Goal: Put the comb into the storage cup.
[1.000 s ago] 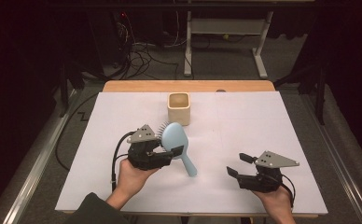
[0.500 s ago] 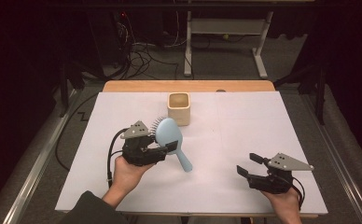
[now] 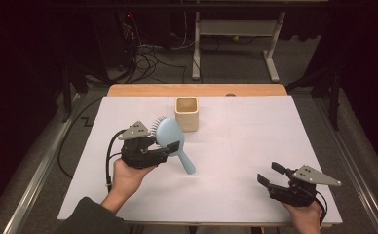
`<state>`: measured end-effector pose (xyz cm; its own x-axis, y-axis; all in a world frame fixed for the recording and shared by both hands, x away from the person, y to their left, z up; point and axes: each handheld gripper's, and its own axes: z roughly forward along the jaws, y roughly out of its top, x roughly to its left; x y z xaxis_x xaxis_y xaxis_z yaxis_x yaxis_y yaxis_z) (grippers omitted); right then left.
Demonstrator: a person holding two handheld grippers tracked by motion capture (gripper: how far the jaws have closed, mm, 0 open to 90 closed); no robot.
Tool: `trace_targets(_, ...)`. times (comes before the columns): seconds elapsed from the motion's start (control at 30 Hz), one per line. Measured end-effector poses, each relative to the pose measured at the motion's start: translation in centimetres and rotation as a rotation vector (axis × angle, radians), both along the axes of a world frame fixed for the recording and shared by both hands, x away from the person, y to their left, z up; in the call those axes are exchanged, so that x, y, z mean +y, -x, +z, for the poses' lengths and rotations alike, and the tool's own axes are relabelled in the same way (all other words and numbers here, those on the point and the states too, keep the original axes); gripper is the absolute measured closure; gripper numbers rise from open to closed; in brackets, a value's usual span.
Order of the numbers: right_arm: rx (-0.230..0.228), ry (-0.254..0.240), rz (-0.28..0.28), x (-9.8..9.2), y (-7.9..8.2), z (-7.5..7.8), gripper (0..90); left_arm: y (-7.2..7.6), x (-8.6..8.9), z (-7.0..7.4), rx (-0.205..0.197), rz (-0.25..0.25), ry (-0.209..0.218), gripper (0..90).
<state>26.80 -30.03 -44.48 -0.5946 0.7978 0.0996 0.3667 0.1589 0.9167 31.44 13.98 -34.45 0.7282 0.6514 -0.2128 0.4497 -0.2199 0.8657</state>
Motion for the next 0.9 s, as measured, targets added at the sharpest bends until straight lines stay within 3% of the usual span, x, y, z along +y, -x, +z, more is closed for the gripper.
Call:
trace_targets(0.37,-0.018,-0.054,-0.028,-1.5,0.7,-0.6,29.1,-0.8,0.6,0.6,0.0,0.028,0.01,50.6)
trace_targets(0.57,-0.019,-0.026,-0.045,-1.7,0.8,-1.1,29.5,-1.1,0.6,1.0,-0.005,0.036,-0.001,50.6)
trace_targets(0.9,-0.011,-0.039,-0.084,-2.1,0.8,-1.5,29.3,-1.3,1.0,1.5,-0.015,0.045,0.002,50.6)
